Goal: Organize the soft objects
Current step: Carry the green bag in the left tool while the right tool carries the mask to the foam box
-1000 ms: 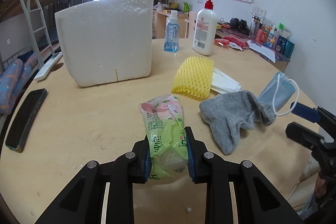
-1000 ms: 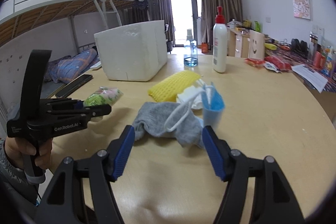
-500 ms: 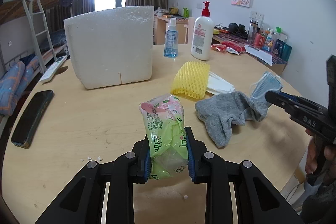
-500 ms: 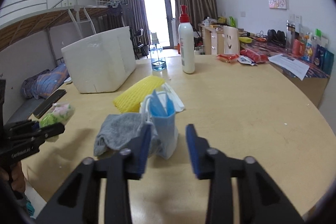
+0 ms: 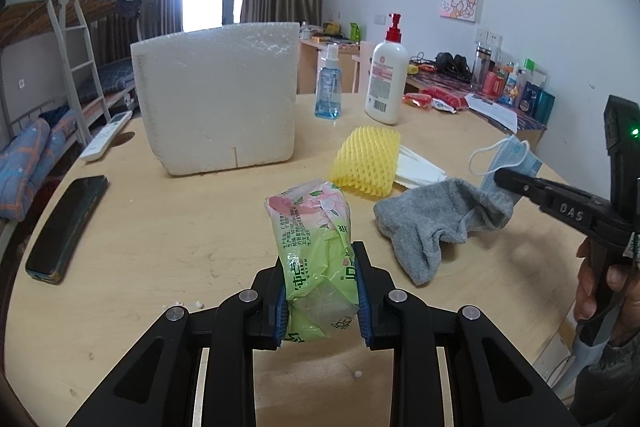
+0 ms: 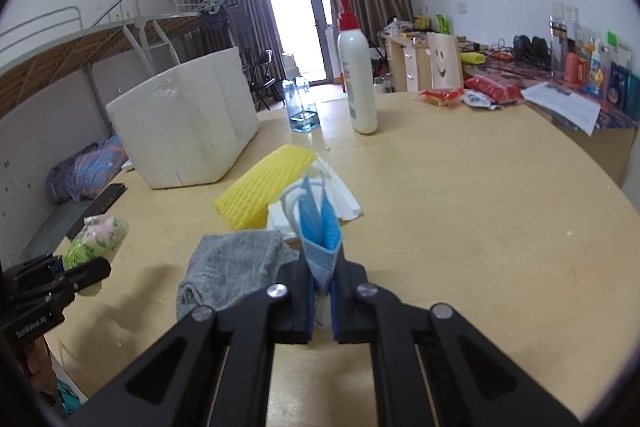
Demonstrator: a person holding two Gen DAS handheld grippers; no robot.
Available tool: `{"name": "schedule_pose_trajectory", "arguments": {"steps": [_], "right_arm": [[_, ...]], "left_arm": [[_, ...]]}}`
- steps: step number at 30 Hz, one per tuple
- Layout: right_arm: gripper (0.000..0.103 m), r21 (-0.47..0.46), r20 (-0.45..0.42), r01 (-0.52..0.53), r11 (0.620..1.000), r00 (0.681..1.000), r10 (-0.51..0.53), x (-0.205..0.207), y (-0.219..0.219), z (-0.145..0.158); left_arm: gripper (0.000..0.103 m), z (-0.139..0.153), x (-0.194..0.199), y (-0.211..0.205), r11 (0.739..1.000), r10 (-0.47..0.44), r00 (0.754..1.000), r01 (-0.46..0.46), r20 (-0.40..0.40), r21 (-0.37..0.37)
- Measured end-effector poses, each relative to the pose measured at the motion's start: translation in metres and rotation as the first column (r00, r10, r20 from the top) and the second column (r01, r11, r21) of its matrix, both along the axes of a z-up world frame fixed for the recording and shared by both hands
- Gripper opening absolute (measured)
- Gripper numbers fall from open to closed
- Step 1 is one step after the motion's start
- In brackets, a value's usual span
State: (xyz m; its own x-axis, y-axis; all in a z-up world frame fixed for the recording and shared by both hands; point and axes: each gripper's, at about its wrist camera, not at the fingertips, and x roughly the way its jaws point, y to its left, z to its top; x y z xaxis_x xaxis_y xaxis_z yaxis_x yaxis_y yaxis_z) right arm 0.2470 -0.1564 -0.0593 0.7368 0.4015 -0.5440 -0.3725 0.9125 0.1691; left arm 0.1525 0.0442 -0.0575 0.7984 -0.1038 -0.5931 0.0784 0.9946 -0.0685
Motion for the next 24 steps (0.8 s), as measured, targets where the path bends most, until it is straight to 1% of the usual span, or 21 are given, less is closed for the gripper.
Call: {"name": "schedule_pose_trajectory", "arguments": {"steps": [4,7,10,14,18,24], "right_arm": [[0.007,0.015,0.058,-0.005,1.000,0.998,0.004,-0.010,-0.002,0.015],[0.007,0.019,0.086,0.006,1.000,0.996,-0.008,-0.016,-0.004,0.026],[0.007,0.004,0.127,0.020,1.000,0.992,-0.020,-0.023,-0.005,0.037],[0.007,0.017,0.169,0.038,0.999,0.985,-0.041,-0.031,-0.011,0.052],[0.007,0.038,0.199,0.050,0.998,0.978,-0.057,-0.039,-0.016,0.062],[0.007,0.051,0.232,0.034,0.998,0.972,-0.045,-0.053,-0.016,0.071]], "left_arm": [[0.029,0.007,-0.006,0.000,1.000,0.000,1.000,0.000,0.026,0.001],[0.029,0.010,-0.008,0.002,1.000,0.001,0.999,-0.001,0.033,-0.004],[0.029,0.013,-0.013,0.003,1.000,0.005,0.999,-0.005,0.047,-0.006],[0.029,0.018,-0.018,0.003,1.000,0.010,0.998,-0.009,0.063,-0.004],[0.029,0.025,-0.025,0.003,1.000,0.014,0.996,-0.015,0.092,0.012],[0.029,0.036,-0.036,0.003,0.999,0.022,0.990,-0.026,0.139,0.029]]}}
